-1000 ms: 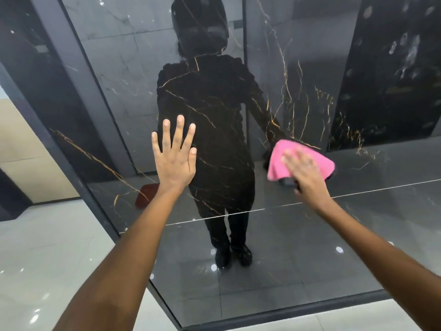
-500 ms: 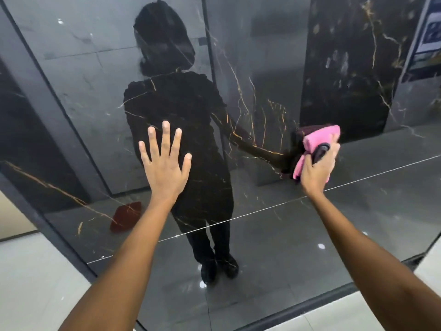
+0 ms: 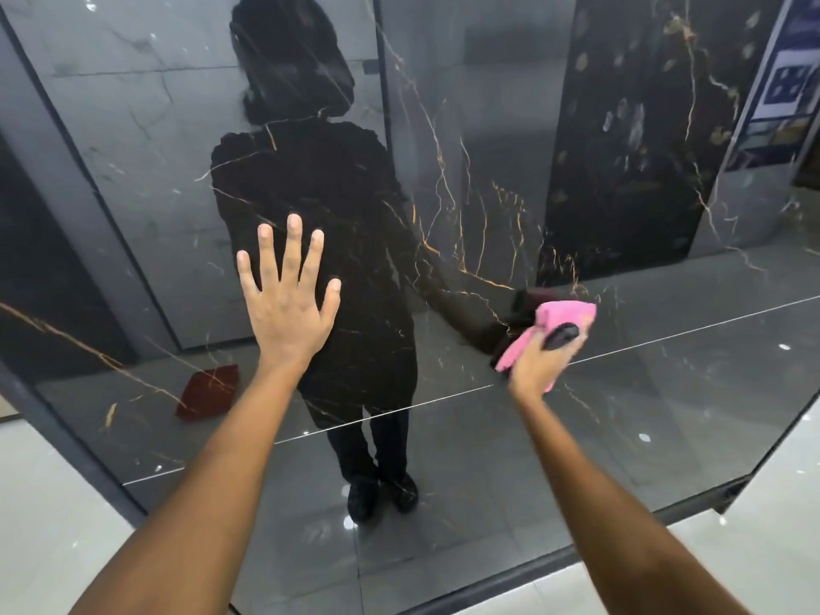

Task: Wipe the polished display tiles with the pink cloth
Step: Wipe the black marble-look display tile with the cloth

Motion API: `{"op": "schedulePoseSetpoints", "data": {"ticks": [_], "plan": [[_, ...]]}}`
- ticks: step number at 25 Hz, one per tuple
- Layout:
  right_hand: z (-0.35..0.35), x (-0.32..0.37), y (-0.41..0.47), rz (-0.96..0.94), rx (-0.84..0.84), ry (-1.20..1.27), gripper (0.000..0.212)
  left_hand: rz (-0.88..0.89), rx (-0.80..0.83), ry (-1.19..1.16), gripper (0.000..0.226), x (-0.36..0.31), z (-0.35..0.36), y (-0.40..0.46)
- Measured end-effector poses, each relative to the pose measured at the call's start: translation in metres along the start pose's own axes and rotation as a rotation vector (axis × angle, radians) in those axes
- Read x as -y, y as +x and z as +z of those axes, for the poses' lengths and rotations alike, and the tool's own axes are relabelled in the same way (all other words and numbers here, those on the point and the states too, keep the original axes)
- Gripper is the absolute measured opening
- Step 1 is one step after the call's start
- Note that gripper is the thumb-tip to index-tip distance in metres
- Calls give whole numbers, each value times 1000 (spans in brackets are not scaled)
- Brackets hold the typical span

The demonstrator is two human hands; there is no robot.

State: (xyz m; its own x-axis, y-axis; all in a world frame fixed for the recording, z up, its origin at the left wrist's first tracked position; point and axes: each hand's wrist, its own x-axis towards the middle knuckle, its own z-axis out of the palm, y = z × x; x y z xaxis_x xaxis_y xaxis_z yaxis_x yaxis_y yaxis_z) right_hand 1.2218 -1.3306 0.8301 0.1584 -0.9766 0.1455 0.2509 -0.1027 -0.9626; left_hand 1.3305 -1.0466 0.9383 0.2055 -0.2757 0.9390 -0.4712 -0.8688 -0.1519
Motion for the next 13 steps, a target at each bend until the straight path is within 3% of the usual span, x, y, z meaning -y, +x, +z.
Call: {"op": "schedulePoseSetpoints", "data": {"ticks": [2,3,5,7,8,9,11,13], "plan": [[4,23,27,69,-140,23,62,-15,7,-11,66,1,1,-1],[10,33,12,-45,-73,-53,65,-8,5,-14,66,1,2,-3],[24,37,-60,-476,314,-205,80,4,-5,1,65,2,2,-5],[26,27,-107,-1118,674,-439,81,-7,-4,-13,65,2,0,-4],[26,30,-94,-1355,689,-551,77,-5,-3,-16,64,1,1,-4],[28,46,-64,-1464,654,-571,74,1,4,-9,64,1,0,-4],[32,94,-6,-1348,452,-485,74,0,42,1,62,2,-3,-1],[35,148,30,-864,239,-258,82,-55,50,-57,58,-2,-9,1]]}}
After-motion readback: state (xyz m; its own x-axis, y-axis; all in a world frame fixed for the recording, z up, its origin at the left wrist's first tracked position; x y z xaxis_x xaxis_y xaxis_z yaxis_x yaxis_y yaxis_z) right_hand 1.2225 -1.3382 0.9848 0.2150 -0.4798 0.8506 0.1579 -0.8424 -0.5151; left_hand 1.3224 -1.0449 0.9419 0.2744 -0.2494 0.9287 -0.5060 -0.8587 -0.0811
